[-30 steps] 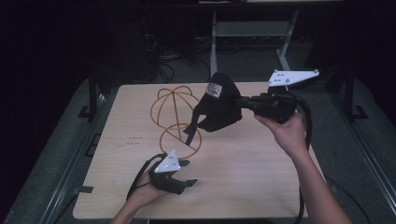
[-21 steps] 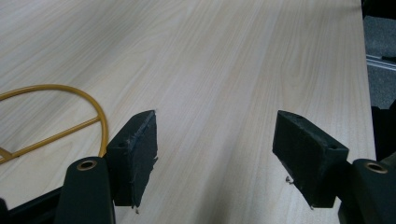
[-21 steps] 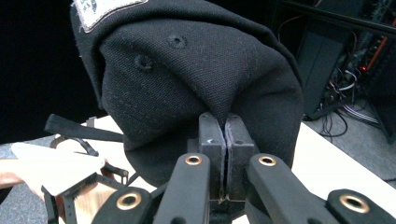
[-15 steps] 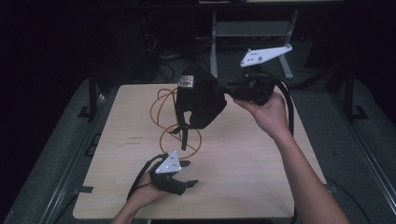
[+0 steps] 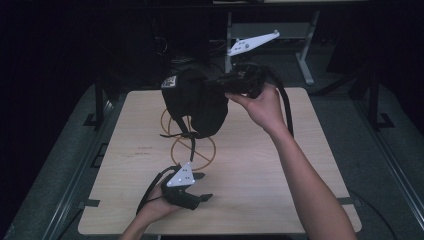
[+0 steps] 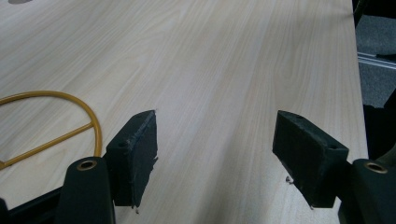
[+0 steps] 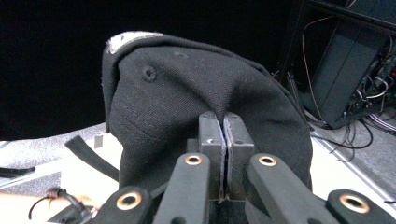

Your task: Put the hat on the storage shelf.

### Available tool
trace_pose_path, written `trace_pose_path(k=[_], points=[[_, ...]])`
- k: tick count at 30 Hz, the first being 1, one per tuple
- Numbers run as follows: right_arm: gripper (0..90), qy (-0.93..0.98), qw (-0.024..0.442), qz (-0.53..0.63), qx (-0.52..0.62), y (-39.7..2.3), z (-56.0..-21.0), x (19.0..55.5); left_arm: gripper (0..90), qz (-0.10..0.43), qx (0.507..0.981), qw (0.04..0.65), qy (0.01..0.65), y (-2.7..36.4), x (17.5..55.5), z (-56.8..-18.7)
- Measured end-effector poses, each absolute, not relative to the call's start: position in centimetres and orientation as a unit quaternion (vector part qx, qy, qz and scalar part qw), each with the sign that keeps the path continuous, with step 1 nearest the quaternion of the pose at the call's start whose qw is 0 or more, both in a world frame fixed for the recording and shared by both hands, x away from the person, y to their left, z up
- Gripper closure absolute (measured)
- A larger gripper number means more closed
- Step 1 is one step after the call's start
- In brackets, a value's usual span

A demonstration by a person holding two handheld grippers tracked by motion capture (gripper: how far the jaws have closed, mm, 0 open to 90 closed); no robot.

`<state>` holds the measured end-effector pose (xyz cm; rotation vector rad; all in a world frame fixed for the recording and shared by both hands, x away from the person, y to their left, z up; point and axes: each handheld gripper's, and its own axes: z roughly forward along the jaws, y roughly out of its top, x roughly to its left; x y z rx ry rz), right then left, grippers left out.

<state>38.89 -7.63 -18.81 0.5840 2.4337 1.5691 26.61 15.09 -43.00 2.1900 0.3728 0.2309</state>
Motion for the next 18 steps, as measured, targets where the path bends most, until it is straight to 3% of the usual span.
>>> trace_pose_path(k=[18], points=[[87.9,0.837,0.06,0.503,0.206,-1.7,-20.5,42.6,30.3,0.09,0.884,0.436,0.142,14.8,26.6,-43.0]])
